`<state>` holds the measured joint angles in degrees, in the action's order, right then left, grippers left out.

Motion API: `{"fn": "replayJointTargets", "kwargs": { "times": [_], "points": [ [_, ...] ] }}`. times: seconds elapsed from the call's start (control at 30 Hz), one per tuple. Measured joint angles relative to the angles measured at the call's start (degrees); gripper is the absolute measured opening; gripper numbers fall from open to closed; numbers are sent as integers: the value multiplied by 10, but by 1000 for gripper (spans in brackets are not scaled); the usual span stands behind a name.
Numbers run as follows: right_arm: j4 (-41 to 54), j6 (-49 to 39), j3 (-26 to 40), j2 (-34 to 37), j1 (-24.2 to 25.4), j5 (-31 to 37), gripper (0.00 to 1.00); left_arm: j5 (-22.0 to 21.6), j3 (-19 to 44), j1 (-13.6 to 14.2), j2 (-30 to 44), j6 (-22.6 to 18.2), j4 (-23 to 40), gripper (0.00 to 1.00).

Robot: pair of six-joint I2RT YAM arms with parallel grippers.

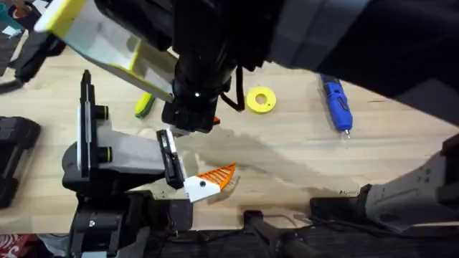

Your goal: Pick up the gripper from the table and insert it into the empty holder that is missing its gripper. Then pick up a screw, insert it into the mounting hole, and use the screwdriver to tighten it. Finally, clean up the table by picking up the vegetable and placing it into the bucket.

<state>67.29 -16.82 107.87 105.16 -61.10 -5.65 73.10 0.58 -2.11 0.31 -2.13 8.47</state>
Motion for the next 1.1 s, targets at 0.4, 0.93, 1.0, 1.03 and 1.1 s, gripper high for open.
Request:
{"fn": "replayJointTargets", "kwargs": {
  "times": [0.4,0.93,1.0,1.03,1.1],
  "points": [
    [0,0,0,0,0,0,6,0,0,0,0,0,0,986],
    [4,-8,2,0,5,10,996,0,0,0,0,0,0,985],
    [3,-8,2,0,5,11,997,0,0,0,0,0,0,985],
    [3,-8,2,-1,5,11,997,0,0,0,0,0,0,985],
    [2,-8,2,-2,5,12,997,0,0,0,0,0,0,985]
  ]
}}
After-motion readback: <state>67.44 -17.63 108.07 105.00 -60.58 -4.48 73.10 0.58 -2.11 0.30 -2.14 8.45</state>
